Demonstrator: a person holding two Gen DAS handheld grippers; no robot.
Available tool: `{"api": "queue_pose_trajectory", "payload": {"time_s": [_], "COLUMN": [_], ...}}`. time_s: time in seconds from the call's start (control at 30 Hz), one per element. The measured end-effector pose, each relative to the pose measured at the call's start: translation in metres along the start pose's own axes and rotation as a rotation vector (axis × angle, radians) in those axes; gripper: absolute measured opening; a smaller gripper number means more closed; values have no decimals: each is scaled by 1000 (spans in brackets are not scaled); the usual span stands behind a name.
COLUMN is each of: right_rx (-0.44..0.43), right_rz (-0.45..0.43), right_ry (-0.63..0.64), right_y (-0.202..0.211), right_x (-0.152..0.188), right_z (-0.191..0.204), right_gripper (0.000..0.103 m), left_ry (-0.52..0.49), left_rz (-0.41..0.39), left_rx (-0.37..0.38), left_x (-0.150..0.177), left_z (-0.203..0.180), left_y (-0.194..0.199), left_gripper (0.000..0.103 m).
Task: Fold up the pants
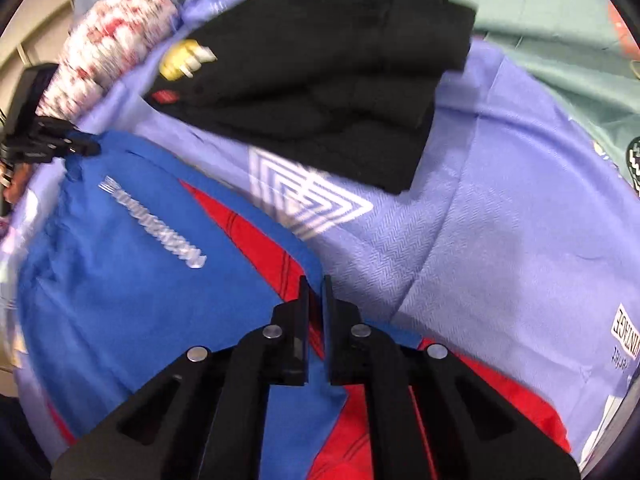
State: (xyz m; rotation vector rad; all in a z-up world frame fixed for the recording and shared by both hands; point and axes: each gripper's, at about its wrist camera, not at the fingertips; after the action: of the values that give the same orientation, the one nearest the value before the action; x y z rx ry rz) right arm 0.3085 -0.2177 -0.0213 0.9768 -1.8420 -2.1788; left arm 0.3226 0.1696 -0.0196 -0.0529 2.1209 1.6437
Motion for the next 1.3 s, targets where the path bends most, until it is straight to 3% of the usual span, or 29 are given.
{"api": "queue_pose_trajectory", "payload": {"time_s": [0.23, 0.33, 0.57, 0.77, 0.8, 0.83, 0.87, 0.93, 1.0, 1.17, 1.3], "right_rx": [-126, -195, -250, -217, -203, -193, -186, -201, -217, -224, -154], "right_rz": [-134, -130, 7, 55, 59, 58, 56, 49, 40, -26, -140], "right_ry": [23, 38, 83, 57, 58, 61, 63, 65, 79, 65, -62], "right_y": [95, 111, 81, 52, 49, 48, 47, 50, 54, 74, 94], "right_x": [61, 100, 191, 222, 224, 224, 226, 227, 229, 230, 223], "right_z": [18, 50, 115, 132, 136, 138, 140, 142, 147, 147, 126], "right_gripper": [5, 5, 5, 10, 10, 12, 13, 33, 46, 46, 47], "left_ry": [-89, -120, -120, -54, -41, -23, 8, 59, 111, 274, 447], "left_rz": [-99, -124, -85, -21, -19, -23, -38, -61, -68, -51, -13], "left_rx": [28, 25, 9, -18, -20, -25, -37, -30, -11, -48, 15], "left_x": [43, 78, 160, 206, 210, 214, 218, 223, 225, 221, 222], "left_z": [-39, -52, -74, -76, -76, -75, -73, -69, -65, -59, -56], "left_y": [73, 98, 103, 80, 78, 79, 81, 88, 96, 106, 98], "left_gripper": [20, 20, 20, 25, 33, 51, 60, 70, 81, 88, 89]}}
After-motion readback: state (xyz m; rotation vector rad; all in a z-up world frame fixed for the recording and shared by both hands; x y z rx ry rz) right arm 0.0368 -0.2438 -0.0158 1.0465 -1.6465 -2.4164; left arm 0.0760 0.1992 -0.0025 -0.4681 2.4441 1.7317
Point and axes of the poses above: each gripper's, at about its wrist camera, not at the fingertips, and y roughly against the way its jaws point, z to its left, x to its underside, and after that the axes turned 7 degrees about z, right-handed
